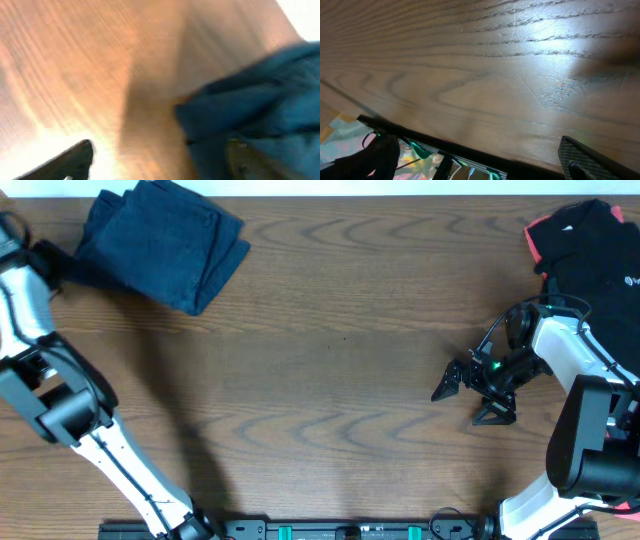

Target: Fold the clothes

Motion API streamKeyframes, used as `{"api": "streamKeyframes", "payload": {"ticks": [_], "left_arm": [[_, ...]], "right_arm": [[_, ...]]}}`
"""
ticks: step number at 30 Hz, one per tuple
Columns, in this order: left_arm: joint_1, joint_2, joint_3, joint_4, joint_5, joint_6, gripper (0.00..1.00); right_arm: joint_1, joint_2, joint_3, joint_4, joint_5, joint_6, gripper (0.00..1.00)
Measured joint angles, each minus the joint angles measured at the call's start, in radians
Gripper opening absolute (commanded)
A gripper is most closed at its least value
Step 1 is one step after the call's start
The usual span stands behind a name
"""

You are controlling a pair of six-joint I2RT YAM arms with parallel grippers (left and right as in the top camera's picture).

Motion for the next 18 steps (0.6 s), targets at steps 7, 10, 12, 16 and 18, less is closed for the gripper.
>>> {"api": "streamKeyframes", "payload": {"ticks": [7,10,12,16,18], "left_arm": [[0.012,-0.001,0.0,-0.023,0.143,-0.011,0.54],[-0.005,-0.01,0.0,-0.022,0.203,0.008,0.12],[-0.02,-0.025,0.0,-0.013,0.237,0.026,0.06],[-0.061,-0.071,0.0,0.036,0.281,0.063,0.06],[-0.089,-0.092,0.0,0.056,0.288,0.09,0.06]], "right_arm": [[0.0,0.0,0.0,-0.001,0.0,-0.004,0.99],[0.0,0.0,0.0,0.0,0.0,-0.004,0.99],[0.0,0.0,0.0,0.005,0.0,-0.005,0.99],[0.0,0.0,0.0,0.011,0.0,-0.005,0.99],[0.0,0.0,0.0,0.011,0.0,-0.006,0.99]]}}
